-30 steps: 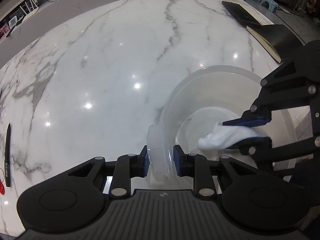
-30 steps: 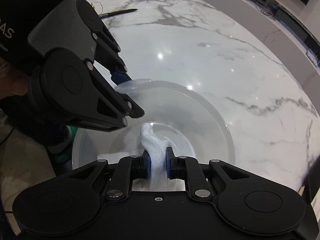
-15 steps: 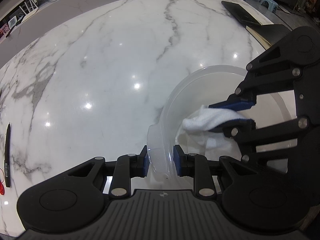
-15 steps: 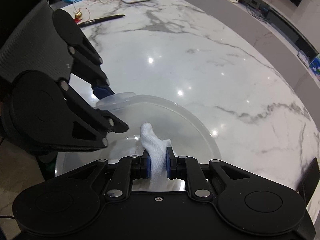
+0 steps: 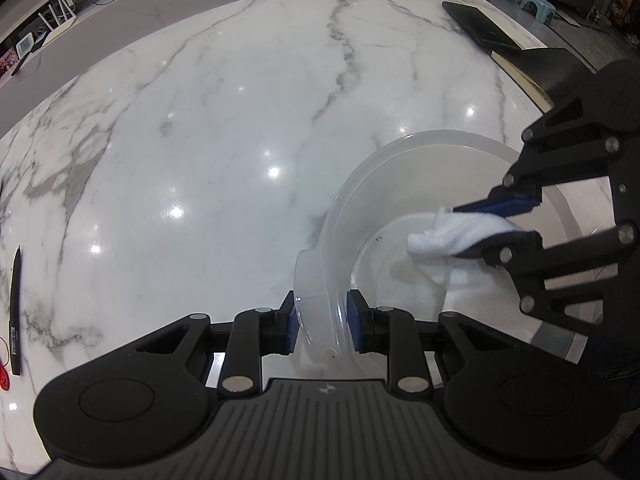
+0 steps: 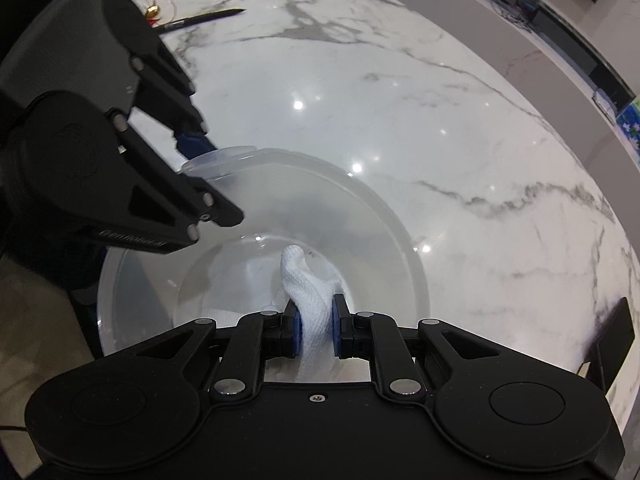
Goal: Clean bowl
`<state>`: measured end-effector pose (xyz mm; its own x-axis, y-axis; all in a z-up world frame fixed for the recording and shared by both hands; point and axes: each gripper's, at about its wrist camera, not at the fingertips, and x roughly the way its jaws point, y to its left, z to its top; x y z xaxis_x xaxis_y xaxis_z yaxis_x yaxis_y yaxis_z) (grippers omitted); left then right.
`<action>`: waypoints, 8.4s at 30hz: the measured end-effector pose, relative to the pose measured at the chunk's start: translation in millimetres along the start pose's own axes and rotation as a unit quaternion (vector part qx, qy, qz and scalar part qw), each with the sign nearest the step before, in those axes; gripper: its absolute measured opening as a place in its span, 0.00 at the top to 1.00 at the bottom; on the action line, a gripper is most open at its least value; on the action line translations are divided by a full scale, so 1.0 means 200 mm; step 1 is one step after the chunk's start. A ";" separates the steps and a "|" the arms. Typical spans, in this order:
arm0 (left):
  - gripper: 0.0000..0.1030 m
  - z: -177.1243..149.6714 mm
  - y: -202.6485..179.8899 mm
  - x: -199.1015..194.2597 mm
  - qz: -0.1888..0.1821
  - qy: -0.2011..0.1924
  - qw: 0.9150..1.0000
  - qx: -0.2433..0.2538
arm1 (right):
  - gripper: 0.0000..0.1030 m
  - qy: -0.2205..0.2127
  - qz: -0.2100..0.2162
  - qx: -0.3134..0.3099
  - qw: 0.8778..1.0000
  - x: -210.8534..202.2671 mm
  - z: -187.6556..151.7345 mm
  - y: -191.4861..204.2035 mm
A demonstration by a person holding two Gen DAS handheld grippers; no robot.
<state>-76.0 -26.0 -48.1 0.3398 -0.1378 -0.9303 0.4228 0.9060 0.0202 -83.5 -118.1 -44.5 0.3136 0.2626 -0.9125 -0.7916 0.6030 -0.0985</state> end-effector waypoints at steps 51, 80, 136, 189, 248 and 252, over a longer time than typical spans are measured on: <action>0.78 0.01 0.03 0.01 -0.002 0.001 1.000 -0.003 | 0.88 -0.005 -0.008 -0.004 1.000 0.01 0.04 -0.01; 0.78 0.00 0.02 0.01 -0.003 0.002 1.000 0.001 | 0.88 -0.044 -0.005 0.012 0.999 0.02 0.09 0.01; 0.77 0.00 0.02 0.01 -0.004 0.003 1.000 0.003 | 0.88 -0.089 -0.024 0.085 0.992 -0.06 0.13 -0.11; 0.77 0.02 0.02 0.01 0.000 -0.002 1.000 0.005 | 0.88 -0.048 -0.040 0.071 0.996 -0.20 -0.09 -0.12; 0.53 -0.01 0.04 -0.36 -0.068 -0.126 0.988 -0.065 | 0.40 -0.162 0.058 0.472 0.865 -0.42 -0.28 -0.25; 0.53 -0.04 -0.07 -0.37 -0.083 -0.132 0.987 -0.030 | 0.40 -0.162 0.051 0.466 0.868 -0.41 -0.24 -0.22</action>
<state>-113.3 -24.8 17.4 0.4806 -0.3780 -0.7913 0.4427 0.8835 -0.1532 -99.7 -202.8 15.6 0.5174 0.4582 -0.7227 -0.1036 0.8719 0.4786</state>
